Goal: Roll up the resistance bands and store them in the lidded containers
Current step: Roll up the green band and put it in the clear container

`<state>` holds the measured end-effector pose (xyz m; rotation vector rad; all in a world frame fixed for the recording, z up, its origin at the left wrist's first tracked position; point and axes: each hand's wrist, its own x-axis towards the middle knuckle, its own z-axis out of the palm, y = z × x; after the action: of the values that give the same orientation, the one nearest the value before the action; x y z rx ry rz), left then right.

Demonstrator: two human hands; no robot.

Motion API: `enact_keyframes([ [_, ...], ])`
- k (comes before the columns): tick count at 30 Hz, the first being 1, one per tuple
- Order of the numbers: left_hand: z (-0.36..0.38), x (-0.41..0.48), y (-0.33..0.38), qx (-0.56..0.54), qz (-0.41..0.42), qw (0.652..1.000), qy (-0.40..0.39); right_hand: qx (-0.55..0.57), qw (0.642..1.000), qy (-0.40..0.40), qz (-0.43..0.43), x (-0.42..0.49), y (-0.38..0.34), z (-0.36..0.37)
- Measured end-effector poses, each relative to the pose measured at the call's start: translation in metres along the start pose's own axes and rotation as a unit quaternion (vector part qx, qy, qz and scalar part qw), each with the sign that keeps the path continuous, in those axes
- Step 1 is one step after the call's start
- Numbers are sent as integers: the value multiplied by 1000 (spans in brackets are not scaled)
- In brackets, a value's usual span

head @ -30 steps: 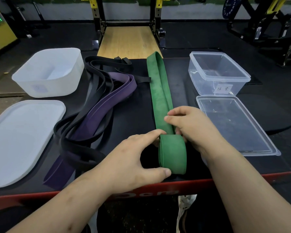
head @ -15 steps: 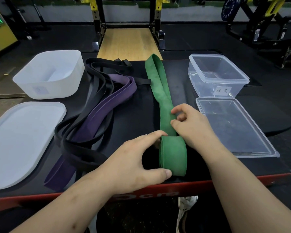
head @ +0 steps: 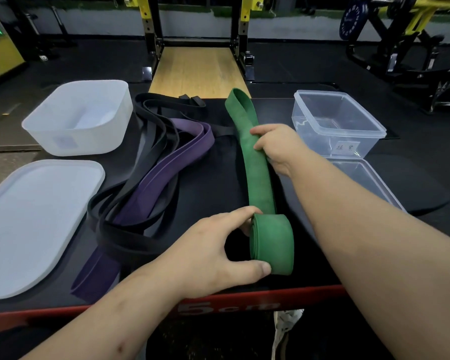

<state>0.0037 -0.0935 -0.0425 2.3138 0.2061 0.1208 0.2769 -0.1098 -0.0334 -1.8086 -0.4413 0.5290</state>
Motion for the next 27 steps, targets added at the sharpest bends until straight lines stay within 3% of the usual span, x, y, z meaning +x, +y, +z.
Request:
enact_keyframes([
  [2, 0, 1, 0, 1, -1, 1000, -2, 26, 999, 15, -25, 2, 0, -5],
  [6, 1, 2, -1, 1, 0, 1000, 0, -227, 973, 19, -49, 1, 10, -10],
  [10, 2, 3, -1, -3, 0, 1000, 1, -316, 947, 11, -54, 12, 7, -9],
  [17, 2, 4, -2, 0, 0, 1000, 6, -501, 859, -55, -89, 32, -6, -1],
  [19, 2, 4, -3, -2, 2, 1000, 7, -518, 848, -67, -92, 38, -9, 5],
  [23, 2, 6, -4, -1, 6, 1000, 11, -466, 880, -75, -54, 46, -12, 3],
  [27, 2, 8, -8, 1, 2, 1000, 4, -479, 870, -82, -82, 34, -11, 0],
])
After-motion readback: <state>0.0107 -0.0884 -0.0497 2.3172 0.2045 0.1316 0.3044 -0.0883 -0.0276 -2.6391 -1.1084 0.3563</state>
